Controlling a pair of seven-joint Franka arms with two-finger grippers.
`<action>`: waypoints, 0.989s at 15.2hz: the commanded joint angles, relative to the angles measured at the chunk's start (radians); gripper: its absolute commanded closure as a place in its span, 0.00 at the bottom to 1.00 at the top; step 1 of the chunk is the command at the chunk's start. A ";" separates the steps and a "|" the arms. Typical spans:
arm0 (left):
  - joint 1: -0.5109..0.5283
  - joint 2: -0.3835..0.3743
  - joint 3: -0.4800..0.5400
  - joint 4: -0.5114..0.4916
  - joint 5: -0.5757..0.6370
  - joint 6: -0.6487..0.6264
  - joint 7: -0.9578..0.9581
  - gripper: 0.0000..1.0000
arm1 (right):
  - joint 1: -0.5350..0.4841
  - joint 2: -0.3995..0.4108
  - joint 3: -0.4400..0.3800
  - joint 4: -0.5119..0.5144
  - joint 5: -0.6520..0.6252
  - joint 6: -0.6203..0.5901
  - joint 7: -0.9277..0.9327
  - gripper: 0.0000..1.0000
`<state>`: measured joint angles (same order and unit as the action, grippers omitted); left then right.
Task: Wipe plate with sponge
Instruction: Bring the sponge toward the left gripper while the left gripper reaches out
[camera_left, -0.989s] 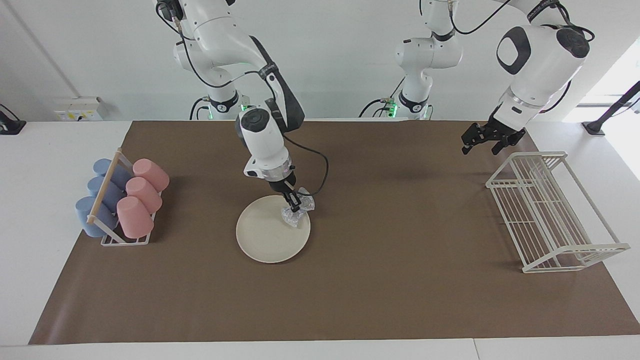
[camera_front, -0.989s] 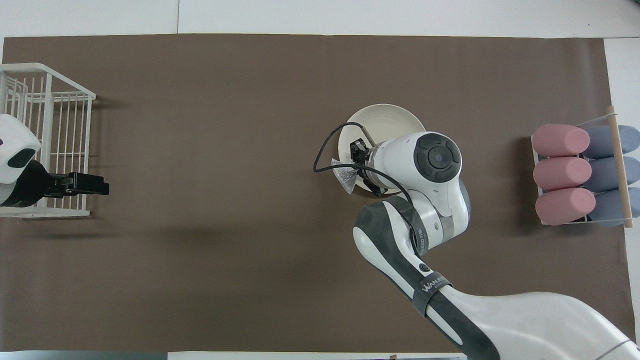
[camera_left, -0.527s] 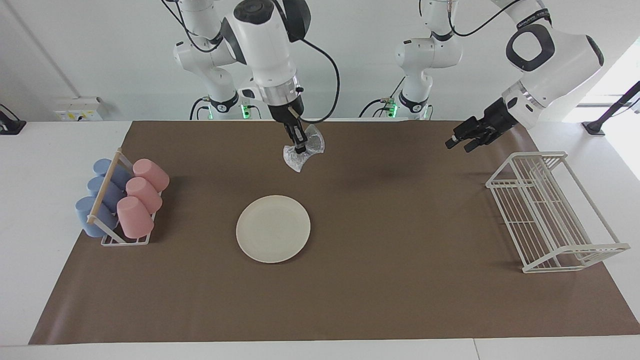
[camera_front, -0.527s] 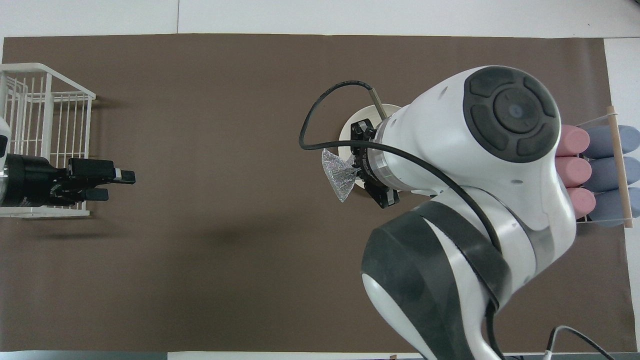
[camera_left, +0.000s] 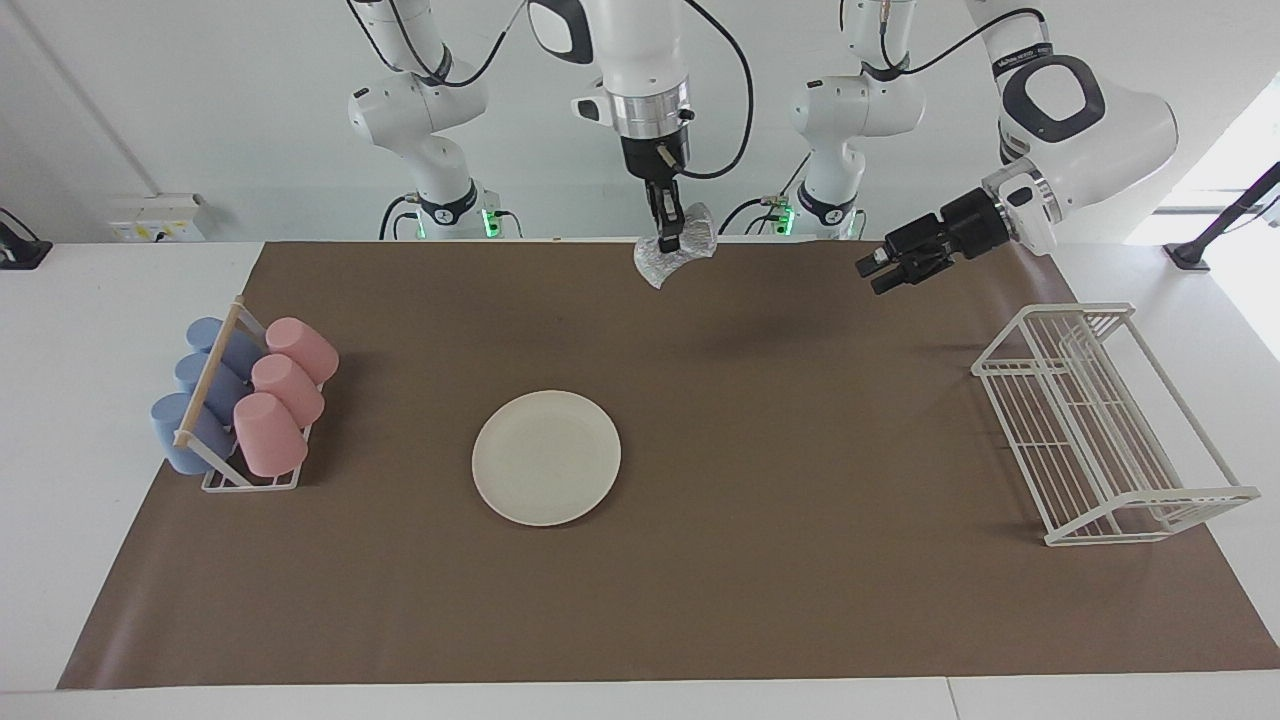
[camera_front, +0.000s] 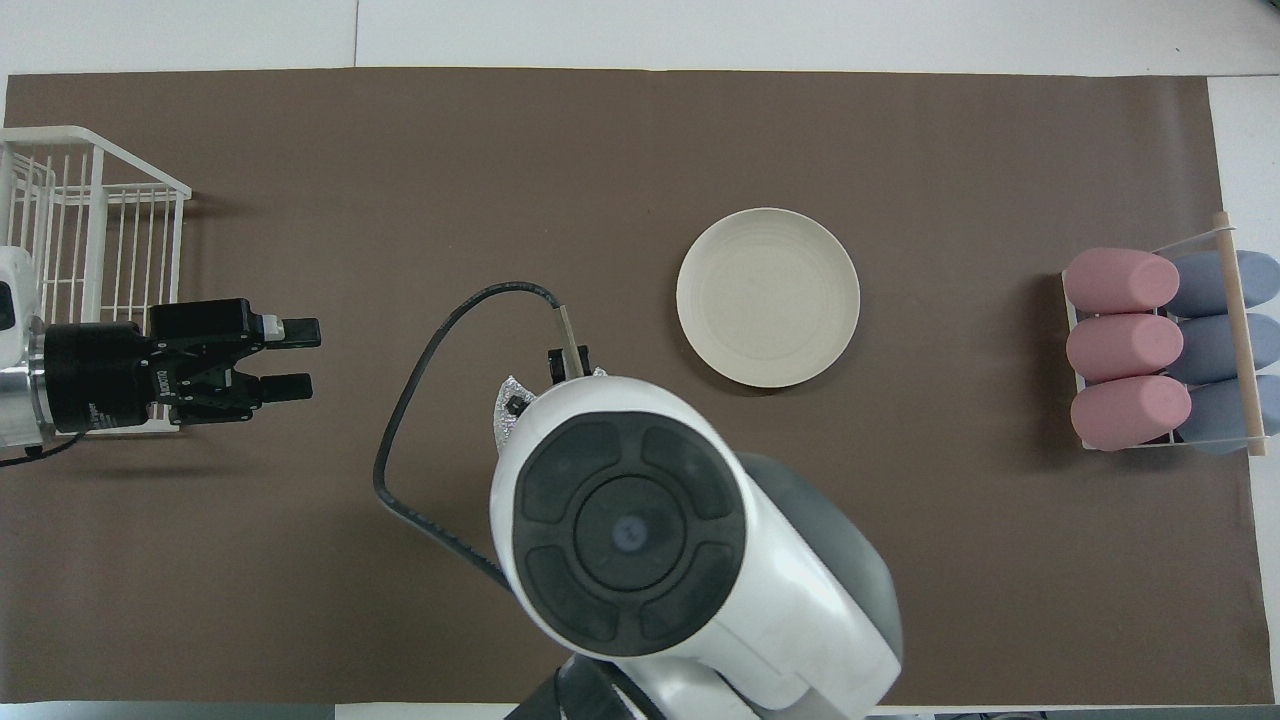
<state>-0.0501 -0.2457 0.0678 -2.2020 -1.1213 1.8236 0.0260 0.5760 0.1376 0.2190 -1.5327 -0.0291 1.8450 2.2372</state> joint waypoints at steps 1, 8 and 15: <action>-0.092 -0.047 0.004 -0.054 -0.113 0.081 0.035 0.00 | 0.031 0.039 0.002 0.020 -0.063 0.037 0.053 1.00; -0.229 -0.079 0.003 -0.128 -0.121 0.111 0.155 0.02 | 0.030 0.042 0.000 0.019 -0.072 0.056 0.055 1.00; -0.269 -0.080 0.003 -0.125 -0.121 0.112 0.163 0.26 | 0.028 0.042 0.000 0.017 -0.074 0.049 0.055 1.00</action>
<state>-0.2984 -0.2947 0.0577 -2.2961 -1.2240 1.9124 0.1678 0.6092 0.1699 0.2135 -1.5304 -0.0730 1.8977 2.2756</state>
